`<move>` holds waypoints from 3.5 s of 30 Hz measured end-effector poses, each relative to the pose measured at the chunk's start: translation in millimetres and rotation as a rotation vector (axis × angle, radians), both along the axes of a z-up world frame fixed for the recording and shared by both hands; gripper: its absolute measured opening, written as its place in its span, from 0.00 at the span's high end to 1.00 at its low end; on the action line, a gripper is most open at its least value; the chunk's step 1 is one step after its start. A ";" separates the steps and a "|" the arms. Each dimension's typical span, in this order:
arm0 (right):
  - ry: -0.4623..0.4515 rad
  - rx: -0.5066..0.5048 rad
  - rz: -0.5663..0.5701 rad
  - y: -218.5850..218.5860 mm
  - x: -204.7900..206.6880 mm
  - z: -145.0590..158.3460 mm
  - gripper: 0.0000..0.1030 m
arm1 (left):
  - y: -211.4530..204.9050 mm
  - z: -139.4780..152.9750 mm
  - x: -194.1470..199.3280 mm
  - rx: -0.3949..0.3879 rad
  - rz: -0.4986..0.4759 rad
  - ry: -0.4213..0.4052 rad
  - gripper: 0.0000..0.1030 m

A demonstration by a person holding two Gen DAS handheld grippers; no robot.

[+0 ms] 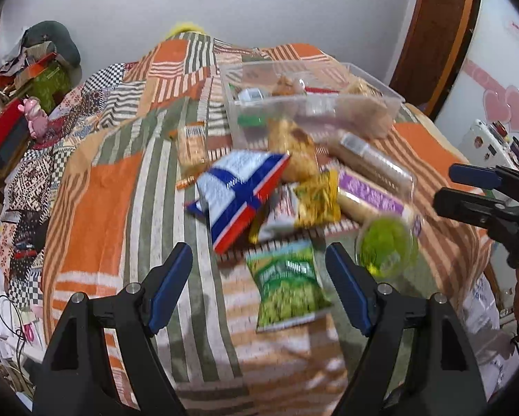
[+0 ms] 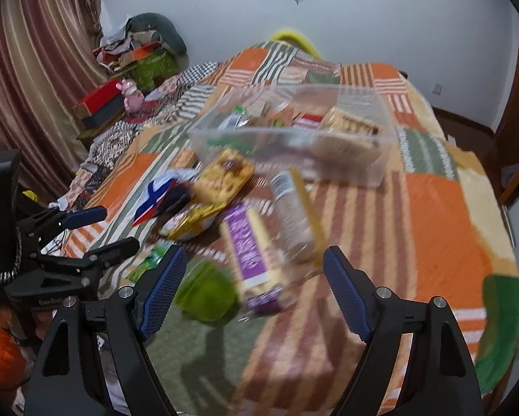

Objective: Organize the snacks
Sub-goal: 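Grasp the green pea packet with left tool while right grasps the green plastic cup, then carry both items over the clear box and open both tools to release them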

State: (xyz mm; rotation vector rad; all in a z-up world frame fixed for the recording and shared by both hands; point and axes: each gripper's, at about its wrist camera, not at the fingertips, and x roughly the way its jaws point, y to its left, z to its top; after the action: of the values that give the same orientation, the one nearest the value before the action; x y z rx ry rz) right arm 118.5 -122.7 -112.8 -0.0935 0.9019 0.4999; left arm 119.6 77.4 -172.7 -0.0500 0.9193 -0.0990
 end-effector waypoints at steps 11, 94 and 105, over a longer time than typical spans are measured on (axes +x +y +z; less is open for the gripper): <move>0.101 -0.081 0.024 35.2 -7.4 -33.3 0.47 | 3.5 -25.7 -7.4 -0.086 -0.030 0.038 0.23; -0.060 -0.003 -0.051 25.6 158.3 4.8 0.62 | -15.3 28.3 210.4 -0.110 -0.063 -0.077 0.66; -0.073 -0.016 -0.049 22.6 156.3 13.1 0.61 | -12.7 30.4 205.1 -0.120 -0.055 -0.074 0.65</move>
State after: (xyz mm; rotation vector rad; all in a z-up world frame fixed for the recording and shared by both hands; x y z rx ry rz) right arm 274.8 -100.1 -99.7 -0.1037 0.8345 0.4412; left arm 324.6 64.7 -142.3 -0.1311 0.8408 -0.2060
